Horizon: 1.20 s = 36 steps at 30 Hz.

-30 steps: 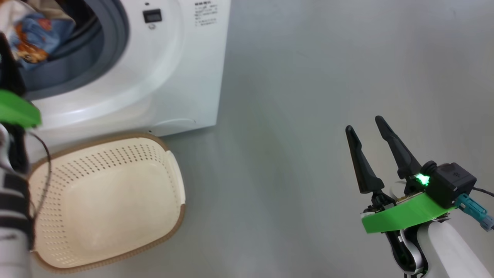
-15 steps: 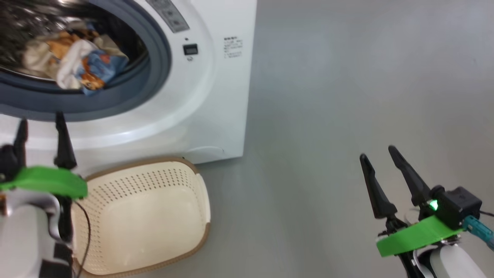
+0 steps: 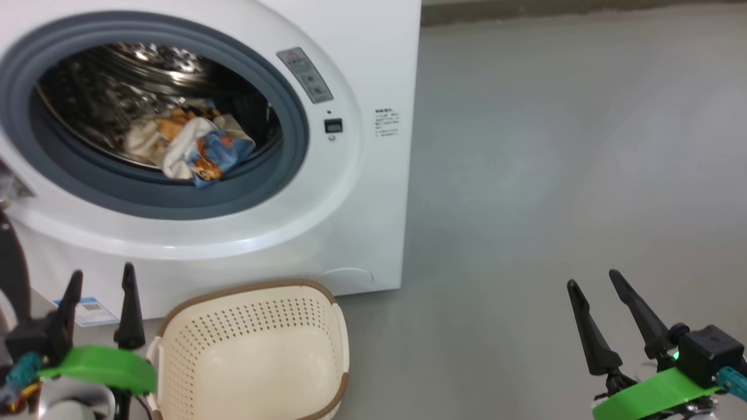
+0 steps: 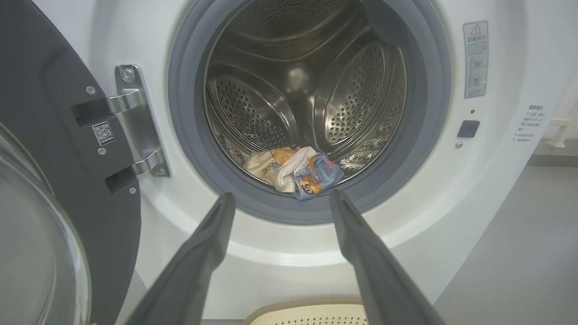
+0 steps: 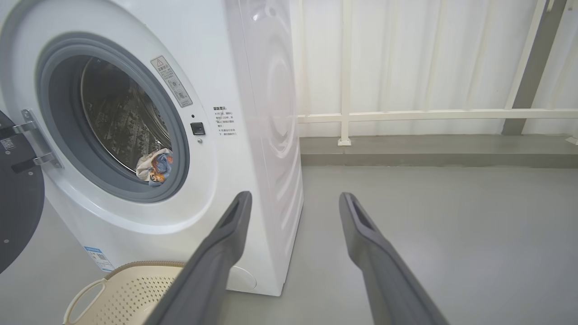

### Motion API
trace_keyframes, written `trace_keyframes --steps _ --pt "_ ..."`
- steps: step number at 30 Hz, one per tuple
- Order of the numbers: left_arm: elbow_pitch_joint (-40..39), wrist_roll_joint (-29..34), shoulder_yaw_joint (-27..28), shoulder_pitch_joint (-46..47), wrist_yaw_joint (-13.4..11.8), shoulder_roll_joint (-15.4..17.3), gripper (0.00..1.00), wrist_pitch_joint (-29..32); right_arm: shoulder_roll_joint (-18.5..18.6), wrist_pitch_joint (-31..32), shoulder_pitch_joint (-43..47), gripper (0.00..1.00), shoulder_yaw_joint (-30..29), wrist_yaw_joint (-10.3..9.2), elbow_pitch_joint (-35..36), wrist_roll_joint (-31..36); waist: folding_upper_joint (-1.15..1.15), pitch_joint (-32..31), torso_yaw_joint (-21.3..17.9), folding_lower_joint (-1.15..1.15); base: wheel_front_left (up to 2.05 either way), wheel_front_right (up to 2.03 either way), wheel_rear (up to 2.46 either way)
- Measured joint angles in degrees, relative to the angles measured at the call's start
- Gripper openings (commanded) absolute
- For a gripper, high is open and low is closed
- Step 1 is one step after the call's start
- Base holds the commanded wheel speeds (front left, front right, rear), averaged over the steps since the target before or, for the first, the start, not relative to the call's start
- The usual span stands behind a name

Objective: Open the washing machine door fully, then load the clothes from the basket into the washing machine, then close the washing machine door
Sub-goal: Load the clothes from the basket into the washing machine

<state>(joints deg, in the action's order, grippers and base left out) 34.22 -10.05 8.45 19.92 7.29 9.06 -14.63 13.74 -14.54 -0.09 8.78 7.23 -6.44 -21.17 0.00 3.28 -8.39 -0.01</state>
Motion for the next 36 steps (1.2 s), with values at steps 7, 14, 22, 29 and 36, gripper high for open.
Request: trace_keyframes --steps 7,14,22,29,36 --pt "-4.4 0.3 0.2 -6.4 0.0 -0.9 1.00 0.0 0.1 0.0 2.0 1.00 -1.7 0.00 0.3 0.0 0.00 -2.8 1.9 0.00 0.00 0.00 0.00" --pt "-7.7 0.0 0.1 -12.4 0.1 -1.3 1.00 0.0 -0.1 0.0 4.1 1.00 -2.6 0.00 0.5 0.0 0.00 -4.4 3.1 0.00 0.00 0.00 0.00" --pt "-10.6 -1.5 0.3 -16.6 0.1 -1.5 1.00 0.0 -0.1 0.0 4.9 1.00 -3.8 0.00 1.0 0.0 0.00 -5.2 3.9 0.00 0.00 0.00 0.00" --pt "-12.5 -2.1 0.9 -18.5 0.1 -1.5 1.00 0.0 -0.1 0.0 5.5 1.00 -4.4 0.00 1.1 0.0 0.00 -5.4 4.2 0.01 0.00 0.00 0.00" --pt "-13.1 -2.5 1.0 -19.0 0.1 -1.5 1.00 0.0 -0.1 0.0 5.5 1.00 -5.0 0.00 1.3 0.0 0.00 -5.4 4.4 0.01 0.00 0.00 0.00"
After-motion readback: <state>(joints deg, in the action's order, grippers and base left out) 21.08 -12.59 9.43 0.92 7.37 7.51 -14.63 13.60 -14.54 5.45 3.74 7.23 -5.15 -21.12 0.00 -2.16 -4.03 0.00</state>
